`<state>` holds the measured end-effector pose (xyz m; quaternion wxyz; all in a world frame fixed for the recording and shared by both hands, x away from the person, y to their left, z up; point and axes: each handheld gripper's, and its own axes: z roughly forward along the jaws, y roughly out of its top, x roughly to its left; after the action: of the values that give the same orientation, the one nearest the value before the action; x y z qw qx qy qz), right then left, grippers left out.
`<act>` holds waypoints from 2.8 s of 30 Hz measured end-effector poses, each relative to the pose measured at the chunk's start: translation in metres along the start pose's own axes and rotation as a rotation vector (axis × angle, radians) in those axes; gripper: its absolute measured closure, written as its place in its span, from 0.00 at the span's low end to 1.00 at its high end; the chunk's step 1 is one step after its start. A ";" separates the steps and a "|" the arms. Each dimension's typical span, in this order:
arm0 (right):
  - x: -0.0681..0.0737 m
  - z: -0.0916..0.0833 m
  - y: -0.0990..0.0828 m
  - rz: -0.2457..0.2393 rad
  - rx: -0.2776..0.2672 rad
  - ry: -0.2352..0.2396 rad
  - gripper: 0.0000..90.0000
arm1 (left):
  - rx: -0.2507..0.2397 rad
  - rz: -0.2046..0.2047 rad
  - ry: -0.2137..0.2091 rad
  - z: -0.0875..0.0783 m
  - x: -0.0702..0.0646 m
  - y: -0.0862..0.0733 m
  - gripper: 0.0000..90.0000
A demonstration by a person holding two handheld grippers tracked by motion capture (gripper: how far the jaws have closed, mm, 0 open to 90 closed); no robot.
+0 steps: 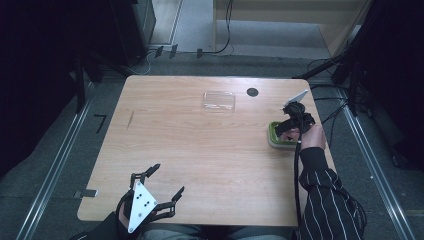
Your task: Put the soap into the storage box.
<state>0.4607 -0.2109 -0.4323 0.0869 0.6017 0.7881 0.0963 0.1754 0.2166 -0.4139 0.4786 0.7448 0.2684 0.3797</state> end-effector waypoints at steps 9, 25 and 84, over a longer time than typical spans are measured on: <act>-0.003 0.006 0.000 0.037 0.003 0.017 0.15 | 0.000 0.000 0.001 0.000 0.000 0.000 0.15; -0.005 0.016 0.003 0.114 0.012 0.007 0.15 | 0.000 0.000 -0.001 0.000 0.000 0.000 0.15; -0.007 0.028 0.006 0.131 0.018 0.025 0.15 | 0.003 0.002 -0.002 0.000 0.000 0.000 0.15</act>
<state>0.4752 -0.2144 -0.4578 0.0649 0.6514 0.7490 0.1022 0.1758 0.2165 -0.4141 0.4774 0.7461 0.2677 0.3792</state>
